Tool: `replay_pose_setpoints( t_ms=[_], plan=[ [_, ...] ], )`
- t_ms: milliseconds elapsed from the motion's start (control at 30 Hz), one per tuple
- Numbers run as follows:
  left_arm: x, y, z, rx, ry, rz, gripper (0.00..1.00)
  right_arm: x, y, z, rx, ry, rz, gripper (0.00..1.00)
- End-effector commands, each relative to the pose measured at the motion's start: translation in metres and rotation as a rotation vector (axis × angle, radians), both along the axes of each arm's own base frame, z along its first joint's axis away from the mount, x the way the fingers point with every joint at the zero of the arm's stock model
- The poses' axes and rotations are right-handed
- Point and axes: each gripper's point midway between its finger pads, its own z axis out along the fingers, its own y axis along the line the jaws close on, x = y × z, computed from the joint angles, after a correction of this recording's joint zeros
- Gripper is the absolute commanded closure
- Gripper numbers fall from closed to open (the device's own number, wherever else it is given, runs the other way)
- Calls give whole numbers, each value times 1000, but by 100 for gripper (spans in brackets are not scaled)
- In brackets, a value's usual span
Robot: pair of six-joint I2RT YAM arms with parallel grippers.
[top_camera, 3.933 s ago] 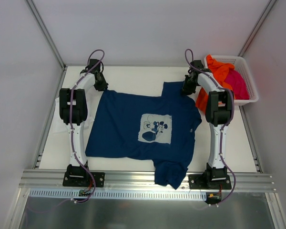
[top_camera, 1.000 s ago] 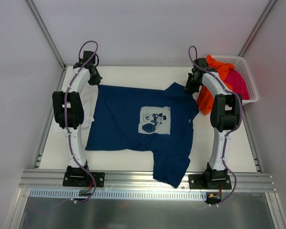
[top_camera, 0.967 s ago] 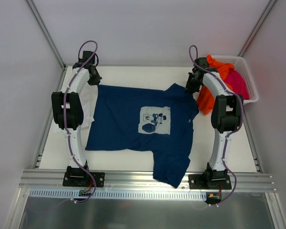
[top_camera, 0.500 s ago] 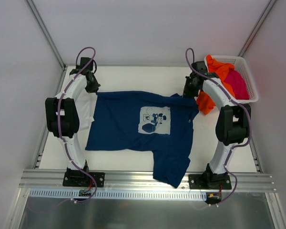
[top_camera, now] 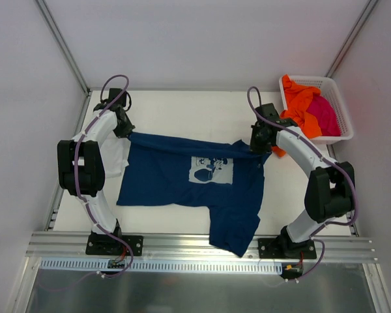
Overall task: Fold and stack the t-shirts
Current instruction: Fold the flattened tshirt in 1/3 of the way
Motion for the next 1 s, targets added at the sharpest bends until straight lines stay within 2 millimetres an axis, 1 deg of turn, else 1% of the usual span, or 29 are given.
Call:
replay_pose_setpoints(
  t_ms=[0, 67, 167, 333, 467, 600, 633, 667, 700, 733, 767, 800, 833, 867, 900, 933, 967],
  plan=[
    [-7, 14, 15, 31, -31, 54, 100, -14, -12, 19, -35, -46, -40, 100],
    [-9, 14, 12, 24, -24, 57, 100, -22, -18, 17, -56, -35, -43, 99],
    [-12, 13, 7, 18, -9, 50, 100, -29, -22, 13, -75, -17, -45, 100],
    [-21, 16, -2, 32, 21, 52, 100, -40, -22, -3, -82, 37, -31, 100],
    [-25, 18, -6, 48, 36, 49, 100, -49, -18, -15, -84, 79, -15, 100],
    [-29, 20, -8, 58, 46, 47, 99, -57, -18, -28, -98, 123, -16, 99],
    [-30, 20, -9, 60, 51, 46, 94, -60, -17, -34, -104, 144, -11, 99],
    [-31, 21, -10, 64, 54, 48, 78, -62, -17, -37, -106, 155, -6, 96],
    [-34, 21, -12, 66, 63, 52, 69, -66, -16, -39, -112, 170, 1, 94],
    [-35, 22, -10, 68, 58, 55, 56, -69, -15, -43, -119, 187, 7, 89],
    [-37, 23, -11, 73, 59, 65, 20, -72, -14, -48, -124, 204, 12, 61],
    [-39, 23, -11, 74, 59, 69, 3, -74, -13, -51, -135, 213, 19, 43],
    [-41, 24, -9, 74, 56, 71, 1, -75, -12, -53, -144, 213, 24, 36],
    [-41, 22, -8, 69, 49, 72, 1, -74, -13, -54, -155, 197, 11, 13],
    [-41, 23, -6, 75, 45, 78, 1, -74, -12, -54, -160, 187, 12, 2],
    [-41, 24, -1, 80, 31, 83, 1, -71, -11, -52, -163, 170, 9, 0],
    [-41, 25, 3, 85, 19, 88, 1, -67, -10, -45, -162, 137, 3, 1]
  ],
)
